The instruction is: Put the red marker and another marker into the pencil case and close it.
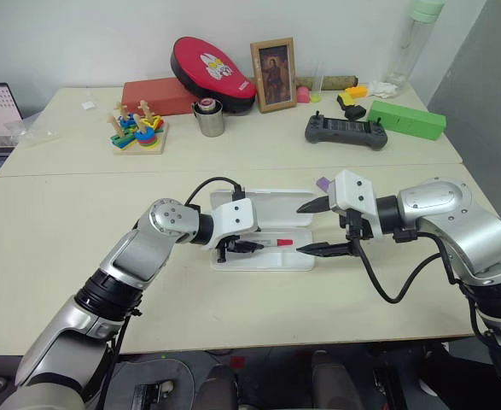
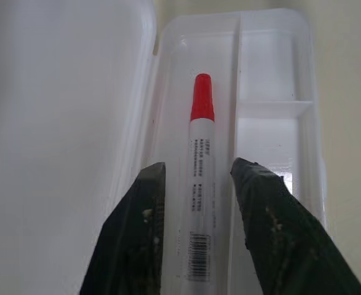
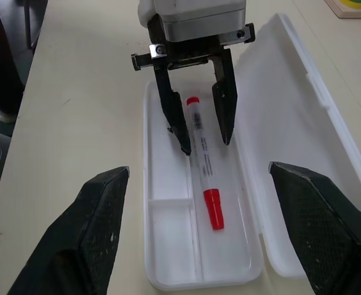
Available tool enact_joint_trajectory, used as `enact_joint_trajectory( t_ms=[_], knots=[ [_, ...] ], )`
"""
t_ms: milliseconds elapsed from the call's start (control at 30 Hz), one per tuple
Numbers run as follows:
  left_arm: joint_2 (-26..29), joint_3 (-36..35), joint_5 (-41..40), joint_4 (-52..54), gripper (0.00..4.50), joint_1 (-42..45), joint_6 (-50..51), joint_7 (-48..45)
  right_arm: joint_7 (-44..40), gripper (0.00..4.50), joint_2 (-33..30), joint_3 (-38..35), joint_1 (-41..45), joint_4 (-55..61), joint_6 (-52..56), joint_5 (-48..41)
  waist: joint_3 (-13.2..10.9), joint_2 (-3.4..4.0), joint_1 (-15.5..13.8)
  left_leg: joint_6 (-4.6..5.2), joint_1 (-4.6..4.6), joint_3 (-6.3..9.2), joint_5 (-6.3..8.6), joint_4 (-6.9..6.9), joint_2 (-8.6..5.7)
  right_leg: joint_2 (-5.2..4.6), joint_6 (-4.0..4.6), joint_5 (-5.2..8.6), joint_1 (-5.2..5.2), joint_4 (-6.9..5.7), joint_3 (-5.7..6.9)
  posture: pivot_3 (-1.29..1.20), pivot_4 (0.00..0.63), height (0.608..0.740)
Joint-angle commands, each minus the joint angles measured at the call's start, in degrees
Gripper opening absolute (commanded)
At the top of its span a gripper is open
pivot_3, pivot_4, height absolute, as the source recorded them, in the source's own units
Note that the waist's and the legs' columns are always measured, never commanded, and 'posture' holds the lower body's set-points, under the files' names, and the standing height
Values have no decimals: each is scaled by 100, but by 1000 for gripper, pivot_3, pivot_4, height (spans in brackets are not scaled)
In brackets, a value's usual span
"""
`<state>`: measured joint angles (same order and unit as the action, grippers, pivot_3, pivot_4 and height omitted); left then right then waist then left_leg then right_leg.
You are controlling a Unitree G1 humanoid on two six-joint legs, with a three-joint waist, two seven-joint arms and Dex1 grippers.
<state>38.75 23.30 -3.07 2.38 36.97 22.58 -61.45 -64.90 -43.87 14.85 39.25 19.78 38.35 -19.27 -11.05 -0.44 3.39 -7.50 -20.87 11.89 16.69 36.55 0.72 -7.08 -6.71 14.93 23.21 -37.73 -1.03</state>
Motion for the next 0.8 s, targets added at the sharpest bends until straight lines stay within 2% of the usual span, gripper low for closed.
enact_joint_trajectory(
  t_ms=[33,200,300,633,800],
  knots=[
    [-67,-104,102,94,2749,167,-145,5,12,3812,-32,-150,22,143,-11,-77,0,0,-4,0,0,0,0,0,0,0,0,0,0,0,1,0,150,740],
    [-36,-393,-168,365,3843,169,183,-95,19,3812,-29,-193,50,104,22,-107,0,0,4,0,0,0,0,2,0,0,0,0,0,0,1,0,150,740],
    [229,-753,-630,878,4486,112,620,-386,6,3812,-77,-258,93,19,3,-91,0,0,4,0,-2,1,0,3,0,0,0,0,0,-1,1,0,150,740],
    [976,-1890,-1779,2016,4486,-98,1666,-530,59,3812,-338,-342,166,-424,-161,164,0,0,3,2,-1,1,1,2,0,0,-1,0,0,-3,1,0,150,740],
    [1223,-2016,-1647,2151,4486,-9,1571,-342,219,3812,-345,-357,302,-873,-304,449,0,0,5,3,-1,1,1,3,0,0,-1,0,0,-3,0,0,150,740]
  ],
)
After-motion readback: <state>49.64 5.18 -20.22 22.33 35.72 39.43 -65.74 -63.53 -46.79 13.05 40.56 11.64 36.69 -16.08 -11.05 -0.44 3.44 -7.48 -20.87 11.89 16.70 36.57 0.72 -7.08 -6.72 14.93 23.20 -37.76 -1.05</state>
